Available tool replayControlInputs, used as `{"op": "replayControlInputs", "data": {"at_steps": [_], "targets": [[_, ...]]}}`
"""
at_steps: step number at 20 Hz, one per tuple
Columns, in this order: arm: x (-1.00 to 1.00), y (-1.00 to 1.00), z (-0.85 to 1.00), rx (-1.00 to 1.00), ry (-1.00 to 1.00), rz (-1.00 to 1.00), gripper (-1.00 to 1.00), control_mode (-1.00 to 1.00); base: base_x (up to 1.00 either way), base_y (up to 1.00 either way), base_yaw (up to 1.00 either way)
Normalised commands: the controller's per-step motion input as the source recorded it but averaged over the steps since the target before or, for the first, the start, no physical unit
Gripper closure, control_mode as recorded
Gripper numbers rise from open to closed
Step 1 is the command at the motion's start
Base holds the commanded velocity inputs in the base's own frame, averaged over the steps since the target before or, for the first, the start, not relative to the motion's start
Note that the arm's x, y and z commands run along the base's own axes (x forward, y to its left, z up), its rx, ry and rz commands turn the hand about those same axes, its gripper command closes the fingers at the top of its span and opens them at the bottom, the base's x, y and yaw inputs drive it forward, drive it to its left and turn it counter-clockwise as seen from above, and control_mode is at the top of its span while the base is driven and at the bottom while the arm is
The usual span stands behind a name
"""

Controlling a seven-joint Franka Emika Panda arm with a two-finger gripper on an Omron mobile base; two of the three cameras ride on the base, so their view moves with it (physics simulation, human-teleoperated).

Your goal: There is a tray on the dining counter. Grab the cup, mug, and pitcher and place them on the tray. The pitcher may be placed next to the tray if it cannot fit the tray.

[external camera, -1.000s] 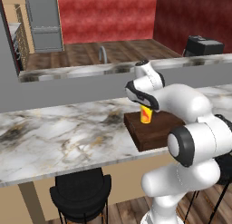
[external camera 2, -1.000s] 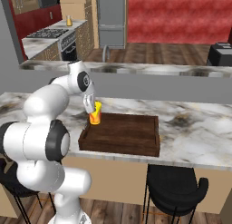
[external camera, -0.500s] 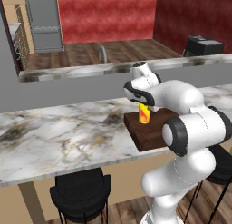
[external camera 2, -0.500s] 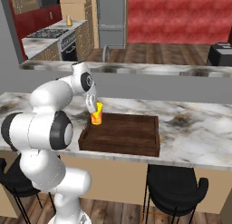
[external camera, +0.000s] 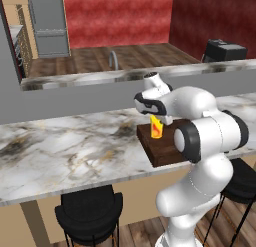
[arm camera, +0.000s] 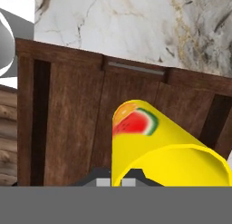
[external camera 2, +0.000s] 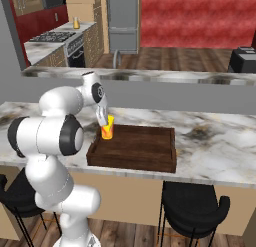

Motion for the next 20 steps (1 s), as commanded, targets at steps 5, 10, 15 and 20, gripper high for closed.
{"op": "replayControlInputs", "data": {"at_steps": [5,10,15,20], "targets": [[0.18,0.03,-0.17,0.00,0.00,0.00,1.00,-1.00,0.00,0.00,0.00],[0.13,0.00,-0.13,0.00,0.00,0.00,1.00,-1.00,0.00,0.00,0.00],[0.20,0.00,-0.12,0.00,0.00,0.00,1.00,-1.00,0.00,0.00,0.00],[0.16,0.00,-0.12,0.00,0.00,0.00,1.00,-1.00,0.00,0.00,0.00]]}}
